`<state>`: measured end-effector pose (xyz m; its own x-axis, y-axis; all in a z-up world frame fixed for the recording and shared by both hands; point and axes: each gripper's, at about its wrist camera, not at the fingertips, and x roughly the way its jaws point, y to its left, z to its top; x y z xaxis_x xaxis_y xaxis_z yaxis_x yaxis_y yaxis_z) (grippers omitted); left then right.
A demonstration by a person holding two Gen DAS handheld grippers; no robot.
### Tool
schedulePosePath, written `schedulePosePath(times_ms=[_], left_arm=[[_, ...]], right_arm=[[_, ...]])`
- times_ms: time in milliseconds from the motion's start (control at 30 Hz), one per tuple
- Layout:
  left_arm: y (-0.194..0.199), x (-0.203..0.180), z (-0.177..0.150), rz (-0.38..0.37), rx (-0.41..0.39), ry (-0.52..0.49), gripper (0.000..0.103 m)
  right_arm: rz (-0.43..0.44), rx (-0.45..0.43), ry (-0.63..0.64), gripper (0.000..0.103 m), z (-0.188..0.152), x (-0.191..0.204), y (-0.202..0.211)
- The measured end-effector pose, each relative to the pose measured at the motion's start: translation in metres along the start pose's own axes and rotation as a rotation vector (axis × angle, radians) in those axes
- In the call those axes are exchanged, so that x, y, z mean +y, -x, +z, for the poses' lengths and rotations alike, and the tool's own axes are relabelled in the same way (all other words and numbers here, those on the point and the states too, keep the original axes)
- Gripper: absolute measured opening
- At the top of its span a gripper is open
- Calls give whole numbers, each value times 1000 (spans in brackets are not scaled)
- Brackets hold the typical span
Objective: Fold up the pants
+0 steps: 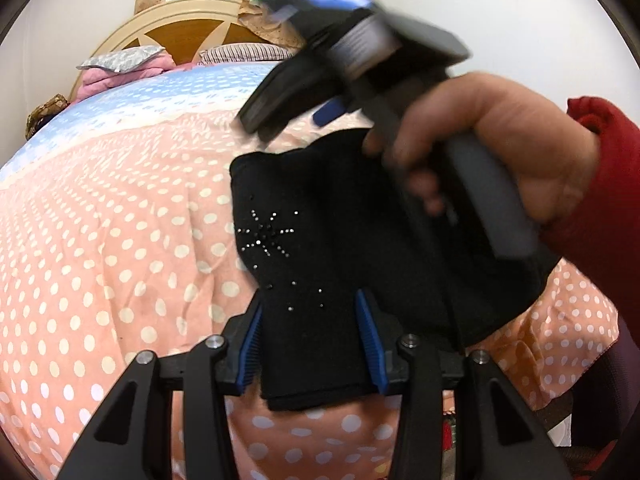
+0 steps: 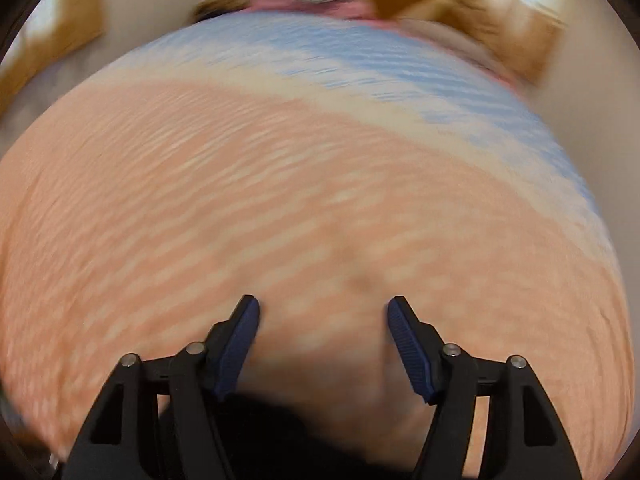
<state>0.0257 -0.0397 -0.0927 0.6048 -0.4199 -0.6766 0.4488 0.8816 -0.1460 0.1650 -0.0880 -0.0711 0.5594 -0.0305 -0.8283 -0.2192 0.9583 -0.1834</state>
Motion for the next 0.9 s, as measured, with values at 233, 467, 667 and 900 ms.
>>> schedulePosePath(times_ms=[233, 467, 667, 900], left_arm=[[23, 22, 15, 95, -47, -26, 60], [34, 9, 66, 74, -172, -126, 84], [-8, 8, 91, 7, -76, -53, 88], [-24, 11, 74, 6, 21, 54, 98]], right_arm=[[223, -279, -338, 62, -48, -107, 106], [33, -306, -589, 62, -184, -210, 159], [211, -281, -832, 62, -253, -231, 143], [303, -232, -859, 62, -251, -200, 108]])
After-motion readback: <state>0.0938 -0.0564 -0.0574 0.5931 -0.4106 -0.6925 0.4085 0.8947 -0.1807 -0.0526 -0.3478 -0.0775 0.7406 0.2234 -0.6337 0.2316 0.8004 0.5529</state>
